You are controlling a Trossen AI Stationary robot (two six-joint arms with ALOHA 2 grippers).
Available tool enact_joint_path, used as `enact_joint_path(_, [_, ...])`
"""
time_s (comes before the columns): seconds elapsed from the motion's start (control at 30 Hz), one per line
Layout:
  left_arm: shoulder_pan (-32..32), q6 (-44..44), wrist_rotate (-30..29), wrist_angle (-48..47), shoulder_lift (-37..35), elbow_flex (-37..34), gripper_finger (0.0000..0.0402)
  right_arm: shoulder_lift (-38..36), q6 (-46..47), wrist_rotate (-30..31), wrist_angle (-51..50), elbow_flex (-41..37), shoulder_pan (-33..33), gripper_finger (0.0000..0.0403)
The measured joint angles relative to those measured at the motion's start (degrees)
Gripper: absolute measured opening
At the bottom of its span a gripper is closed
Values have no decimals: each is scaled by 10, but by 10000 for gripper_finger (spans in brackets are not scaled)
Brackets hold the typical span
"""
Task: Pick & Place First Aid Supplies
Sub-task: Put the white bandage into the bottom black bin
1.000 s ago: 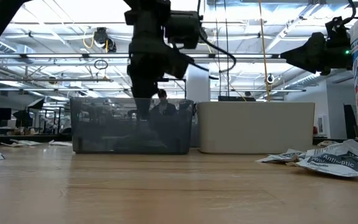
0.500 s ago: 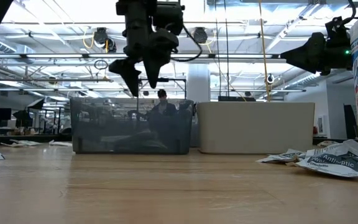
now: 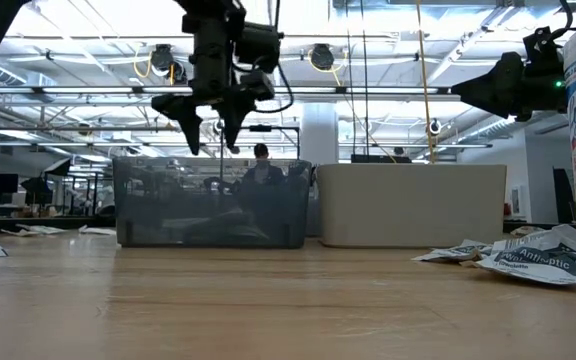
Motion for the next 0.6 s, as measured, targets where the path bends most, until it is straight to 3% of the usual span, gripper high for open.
enact_joint_path(0.6, [196,70,-9,-15,0,0,268,0,0,0,0,0,0,263])
